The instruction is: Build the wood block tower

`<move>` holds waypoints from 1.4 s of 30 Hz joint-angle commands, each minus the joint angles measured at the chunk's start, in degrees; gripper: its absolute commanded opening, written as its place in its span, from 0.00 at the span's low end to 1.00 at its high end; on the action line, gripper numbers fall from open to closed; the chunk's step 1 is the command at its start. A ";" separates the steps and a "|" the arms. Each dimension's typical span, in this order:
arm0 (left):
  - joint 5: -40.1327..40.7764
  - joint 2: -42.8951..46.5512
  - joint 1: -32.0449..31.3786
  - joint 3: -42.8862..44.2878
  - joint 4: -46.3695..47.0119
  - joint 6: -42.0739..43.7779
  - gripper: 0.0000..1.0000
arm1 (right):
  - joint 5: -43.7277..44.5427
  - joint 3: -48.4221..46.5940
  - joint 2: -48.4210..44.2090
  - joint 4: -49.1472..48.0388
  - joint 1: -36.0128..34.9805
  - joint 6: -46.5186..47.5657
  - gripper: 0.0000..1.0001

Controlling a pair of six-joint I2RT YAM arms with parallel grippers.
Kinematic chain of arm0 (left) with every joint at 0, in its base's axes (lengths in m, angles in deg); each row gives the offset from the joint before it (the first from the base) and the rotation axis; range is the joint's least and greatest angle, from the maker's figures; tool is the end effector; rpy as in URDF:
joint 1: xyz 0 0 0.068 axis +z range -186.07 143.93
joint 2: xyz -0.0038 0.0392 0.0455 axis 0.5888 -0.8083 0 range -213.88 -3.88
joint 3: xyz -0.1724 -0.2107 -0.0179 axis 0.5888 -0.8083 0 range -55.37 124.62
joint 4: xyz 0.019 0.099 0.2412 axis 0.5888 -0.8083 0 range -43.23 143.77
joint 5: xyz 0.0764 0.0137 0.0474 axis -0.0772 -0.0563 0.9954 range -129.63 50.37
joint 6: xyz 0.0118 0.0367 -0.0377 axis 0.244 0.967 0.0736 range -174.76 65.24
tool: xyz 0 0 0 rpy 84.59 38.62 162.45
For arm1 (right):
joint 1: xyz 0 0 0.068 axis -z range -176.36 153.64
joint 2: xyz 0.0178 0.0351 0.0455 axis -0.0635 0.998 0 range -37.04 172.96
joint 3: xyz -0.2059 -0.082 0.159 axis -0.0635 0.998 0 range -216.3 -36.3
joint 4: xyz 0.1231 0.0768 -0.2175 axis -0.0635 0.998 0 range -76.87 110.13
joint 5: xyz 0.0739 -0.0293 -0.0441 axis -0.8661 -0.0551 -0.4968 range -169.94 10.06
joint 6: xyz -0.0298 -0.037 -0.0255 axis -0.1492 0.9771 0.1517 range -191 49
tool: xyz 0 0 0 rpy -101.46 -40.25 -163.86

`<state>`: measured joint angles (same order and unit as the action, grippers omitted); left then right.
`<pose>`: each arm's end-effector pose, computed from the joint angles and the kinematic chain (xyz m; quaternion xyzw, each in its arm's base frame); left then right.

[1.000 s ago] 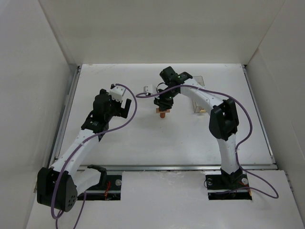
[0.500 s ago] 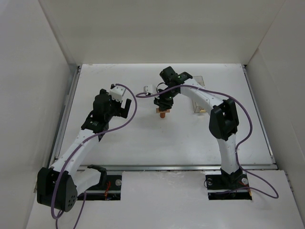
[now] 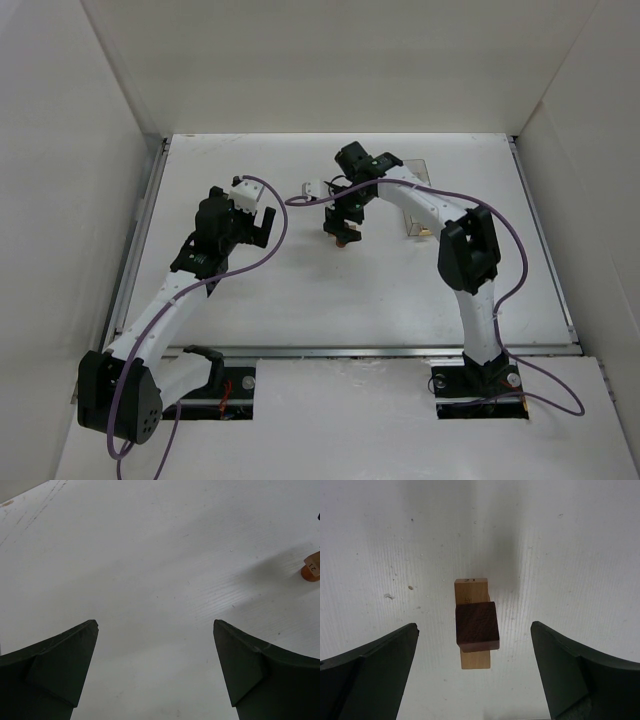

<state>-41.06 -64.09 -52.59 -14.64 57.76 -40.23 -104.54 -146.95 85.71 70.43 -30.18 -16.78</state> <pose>0.2350 -0.0706 0.2883 0.2203 0.7648 -0.0204 0.6051 0.3675 0.2641 0.2433 -0.6954 0.6648 0.1754 0.2090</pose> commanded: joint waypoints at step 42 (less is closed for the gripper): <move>10.48 3.78 0.08 -2.41 4.97 -1.34 1.00 | 90.44 25.49 -41.64 -42.28 21.43 -81.81 1.00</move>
<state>-33.79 -62.08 -52.57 -16.13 58.92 -40.43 -35.86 -121.71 44.89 27.72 -9.53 -83.55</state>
